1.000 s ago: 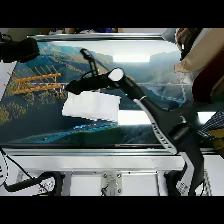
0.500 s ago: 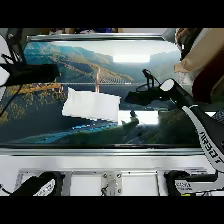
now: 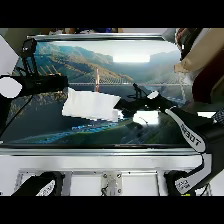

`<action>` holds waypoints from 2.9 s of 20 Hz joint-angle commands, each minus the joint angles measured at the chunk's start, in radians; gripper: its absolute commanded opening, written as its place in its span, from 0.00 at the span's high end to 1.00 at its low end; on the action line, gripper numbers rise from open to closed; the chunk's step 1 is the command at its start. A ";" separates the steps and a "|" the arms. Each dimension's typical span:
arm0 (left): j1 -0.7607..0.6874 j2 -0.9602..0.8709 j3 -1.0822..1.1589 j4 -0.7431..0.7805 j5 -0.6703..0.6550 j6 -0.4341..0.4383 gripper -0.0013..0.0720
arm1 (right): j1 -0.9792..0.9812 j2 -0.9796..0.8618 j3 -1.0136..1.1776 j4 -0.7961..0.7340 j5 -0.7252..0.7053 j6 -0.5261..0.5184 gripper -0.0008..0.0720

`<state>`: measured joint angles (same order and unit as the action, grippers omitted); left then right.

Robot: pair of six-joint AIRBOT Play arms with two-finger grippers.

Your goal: Fold the clothes and pants, and hang the long-sleeved shirts on hangers.

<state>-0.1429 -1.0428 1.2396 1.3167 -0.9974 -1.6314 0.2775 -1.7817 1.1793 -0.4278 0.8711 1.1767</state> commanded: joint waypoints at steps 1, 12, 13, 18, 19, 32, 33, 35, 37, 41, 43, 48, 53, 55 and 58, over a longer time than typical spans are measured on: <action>-0.001 0.002 -0.004 -0.001 0.002 0.000 0.98 | 0.080 -0.085 0.087 0.123 -0.019 -0.029 0.00; -0.001 0.002 -0.004 0.000 -0.057 0.000 0.98 | -0.072 0.086 0.155 -0.075 -0.114 -0.125 0.97; -0.001 0.002 -0.004 -0.001 -0.057 0.000 0.98 | -0.141 0.141 0.155 -0.196 -0.112 -0.062 0.97; -0.004 0.002 -0.004 -0.008 -0.047 -0.001 0.98 | -0.499 0.360 0.154 -0.632 -0.067 0.196 0.97; -0.004 0.002 -0.004 -0.008 -0.046 -0.001 0.98 | -0.557 0.383 0.153 -0.692 -0.047 0.246 0.97; -0.004 0.002 -0.004 -0.009 -0.061 -0.001 0.98 | -0.754 0.799 -0.461 -0.924 0.062 0.722 0.97; -0.004 0.002 -0.004 -0.009 -0.067 0.000 0.98 | -0.753 0.833 -0.508 -0.923 0.075 0.745 0.97; -0.004 0.002 -0.004 -0.008 -0.082 0.000 0.98 | -0.750 0.889 -0.578 -0.924 0.099 0.751 0.97; -0.004 0.002 -0.004 -0.008 -0.088 0.000 0.98 | -0.750 0.928 -0.619 -0.923 0.122 0.750 0.97; -0.004 0.002 -0.004 -0.009 -0.095 0.000 0.98 | -0.745 0.946 -0.630 -0.894 0.206 0.747 0.36; -0.004 0.002 -0.004 -0.008 -0.100 0.000 0.98 | -0.745 0.958 -0.627 -0.832 0.262 0.684 0.25; -0.004 0.002 -0.004 -0.009 -0.100 0.000 0.98 | -0.745 1.162 -0.527 -0.791 0.418 0.378 0.25; -0.004 0.002 -0.004 -0.010 -0.100 0.000 0.98 | -0.698 1.294 -0.468 -0.376 0.305 0.128 0.25; -0.004 0.002 -0.004 -0.010 -0.100 0.000 0.98 | -0.599 1.226 -0.467 -0.135 0.240 -0.008 0.27; -0.004 0.002 -0.004 -0.009 -0.100 0.000 0.98 | -0.364 1.074 -0.410 -0.077 0.167 -0.169 0.39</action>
<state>-0.1463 -1.0416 1.2358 1.3075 -1.0969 -1.6318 -0.2573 -0.6098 0.7265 -0.6807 1.1168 1.2015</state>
